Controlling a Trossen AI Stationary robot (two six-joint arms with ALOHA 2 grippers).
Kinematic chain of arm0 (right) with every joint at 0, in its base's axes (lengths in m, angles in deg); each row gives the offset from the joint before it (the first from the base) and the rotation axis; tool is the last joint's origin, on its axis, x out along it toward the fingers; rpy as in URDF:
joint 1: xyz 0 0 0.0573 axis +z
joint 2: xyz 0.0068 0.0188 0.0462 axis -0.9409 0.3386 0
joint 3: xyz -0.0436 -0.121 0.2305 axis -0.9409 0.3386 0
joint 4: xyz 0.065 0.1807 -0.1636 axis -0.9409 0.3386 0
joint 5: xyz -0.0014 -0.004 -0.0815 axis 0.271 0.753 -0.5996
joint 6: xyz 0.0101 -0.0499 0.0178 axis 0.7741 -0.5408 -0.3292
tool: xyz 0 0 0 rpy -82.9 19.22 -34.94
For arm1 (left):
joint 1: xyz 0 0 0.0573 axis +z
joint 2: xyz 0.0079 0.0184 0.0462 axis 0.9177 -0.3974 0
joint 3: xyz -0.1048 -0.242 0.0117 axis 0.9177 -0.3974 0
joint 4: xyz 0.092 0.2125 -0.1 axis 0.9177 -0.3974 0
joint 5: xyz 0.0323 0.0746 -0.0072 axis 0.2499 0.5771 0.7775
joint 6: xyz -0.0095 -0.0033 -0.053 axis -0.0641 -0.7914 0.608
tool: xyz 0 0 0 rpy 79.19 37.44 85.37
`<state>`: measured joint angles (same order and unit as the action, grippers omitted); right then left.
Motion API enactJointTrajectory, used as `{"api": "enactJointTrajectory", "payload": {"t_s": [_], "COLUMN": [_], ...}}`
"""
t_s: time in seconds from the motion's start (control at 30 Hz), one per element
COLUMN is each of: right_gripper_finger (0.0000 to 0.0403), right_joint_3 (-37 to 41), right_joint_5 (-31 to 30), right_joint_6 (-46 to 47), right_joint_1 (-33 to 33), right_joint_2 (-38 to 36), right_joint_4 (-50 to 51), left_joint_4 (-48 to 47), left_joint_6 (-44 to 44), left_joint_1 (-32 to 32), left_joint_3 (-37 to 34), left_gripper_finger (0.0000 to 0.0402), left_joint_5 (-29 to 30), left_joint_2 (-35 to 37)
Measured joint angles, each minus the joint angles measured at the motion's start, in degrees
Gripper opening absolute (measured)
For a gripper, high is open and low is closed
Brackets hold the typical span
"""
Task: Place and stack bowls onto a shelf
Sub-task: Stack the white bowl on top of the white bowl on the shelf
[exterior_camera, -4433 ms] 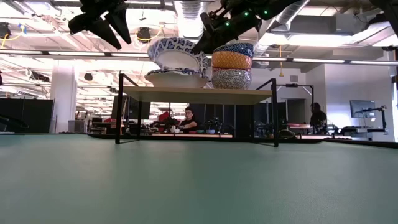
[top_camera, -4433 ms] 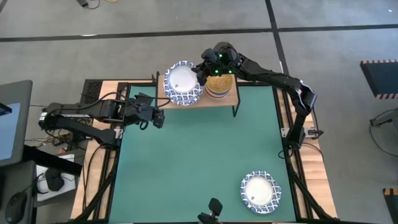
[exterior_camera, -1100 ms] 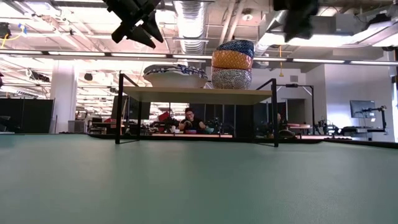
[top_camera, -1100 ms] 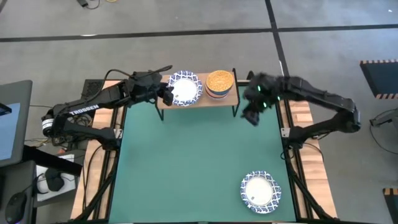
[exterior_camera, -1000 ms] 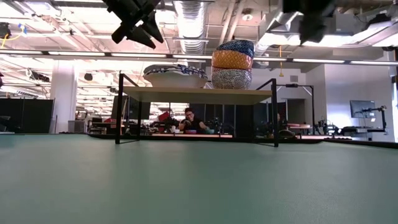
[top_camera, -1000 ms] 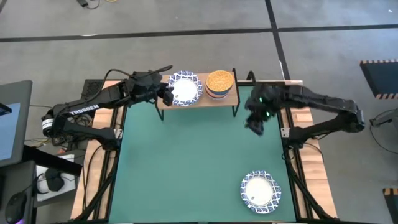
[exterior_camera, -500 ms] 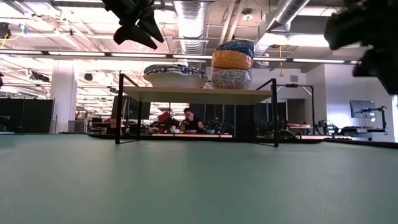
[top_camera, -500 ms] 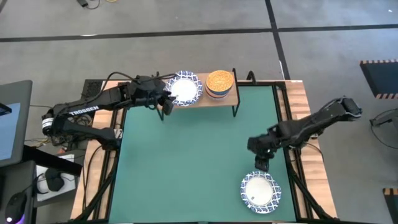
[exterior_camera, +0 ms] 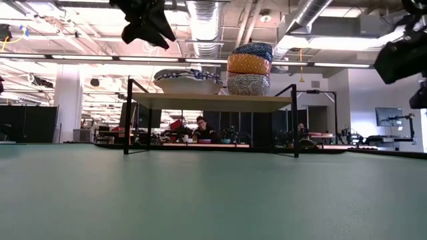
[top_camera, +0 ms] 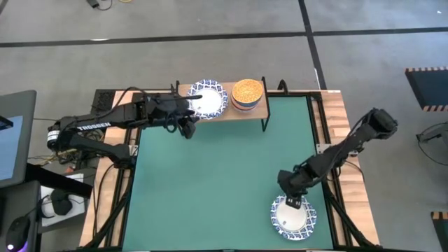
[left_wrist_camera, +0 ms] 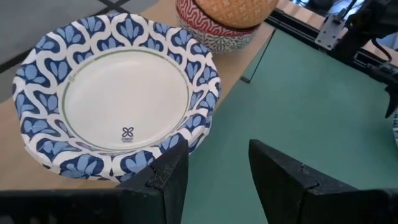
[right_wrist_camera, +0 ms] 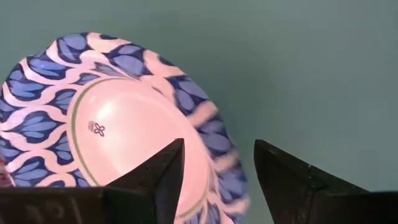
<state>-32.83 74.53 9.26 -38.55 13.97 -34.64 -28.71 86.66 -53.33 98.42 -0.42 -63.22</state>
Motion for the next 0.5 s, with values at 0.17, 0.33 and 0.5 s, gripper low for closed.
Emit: {"api": "enactJointTrajectory", "payload": {"t_s": [0.17, 0.33, 0.5], "right_gripper_finger": [0.0200, 0.0125, 0.0020], "right_joint_3": [-0.10, -2.12, -3.97], "right_joint_5": [-0.01, -1.07, -2.38], "right_joint_6": [0.58, -0.47, -4.20], "right_joint_1": [1.27, 1.25, -0.53], "right_joint_2": [5.01, 7.08, 5.92], "right_joint_4": [-3.66, -4.59, -4.69], "left_joint_4": [0.07, 0.17, 2.30], "left_joint_6": [0.46, 1.08, 1.70], "left_joint_1": [-0.78, -1.09, -1.08], "left_joint_3": [0.00, 0.00, 0.00], "left_gripper_finger": [0.0152, 0.0152, 0.0152], "left_joint_5": [0.39, 0.41, -0.30], "left_joint_2": [0.00, 0.00, 0.00]}}
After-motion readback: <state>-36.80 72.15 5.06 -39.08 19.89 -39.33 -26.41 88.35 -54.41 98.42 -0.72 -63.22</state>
